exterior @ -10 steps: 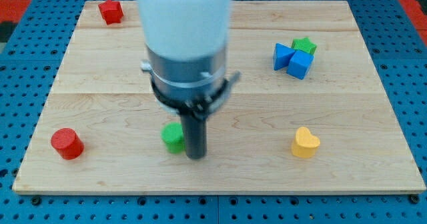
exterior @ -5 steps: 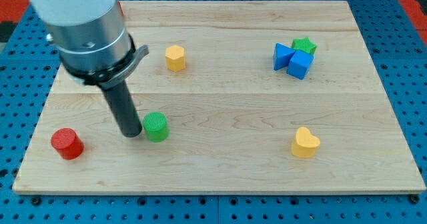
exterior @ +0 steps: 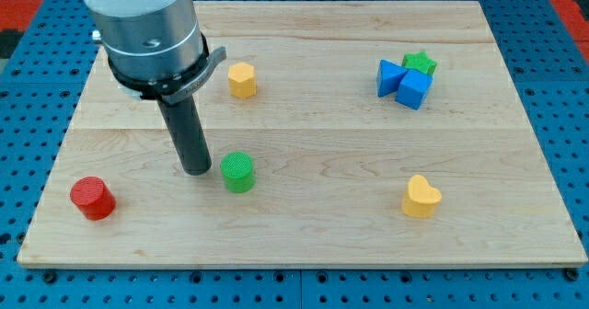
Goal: Push the green circle close to the blue triangle
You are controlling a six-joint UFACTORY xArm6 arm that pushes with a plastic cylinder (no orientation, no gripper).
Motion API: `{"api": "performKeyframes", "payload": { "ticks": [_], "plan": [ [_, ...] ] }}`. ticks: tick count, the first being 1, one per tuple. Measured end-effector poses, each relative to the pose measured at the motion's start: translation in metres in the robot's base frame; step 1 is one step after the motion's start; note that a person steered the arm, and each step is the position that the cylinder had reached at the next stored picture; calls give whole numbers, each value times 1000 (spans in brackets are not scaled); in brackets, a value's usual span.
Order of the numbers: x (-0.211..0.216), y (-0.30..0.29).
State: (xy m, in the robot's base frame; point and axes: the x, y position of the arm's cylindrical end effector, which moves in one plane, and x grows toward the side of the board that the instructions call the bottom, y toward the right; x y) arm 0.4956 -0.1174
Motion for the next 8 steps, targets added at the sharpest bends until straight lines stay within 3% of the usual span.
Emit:
{"api": "performKeyframes", "payload": {
  "ticks": [1, 3, 4, 6, 7, 8],
  "plan": [
    [1, 8],
    [44, 25],
    [14, 35],
    [10, 107],
    [-41, 105],
    [-61, 154]
  ]
}}
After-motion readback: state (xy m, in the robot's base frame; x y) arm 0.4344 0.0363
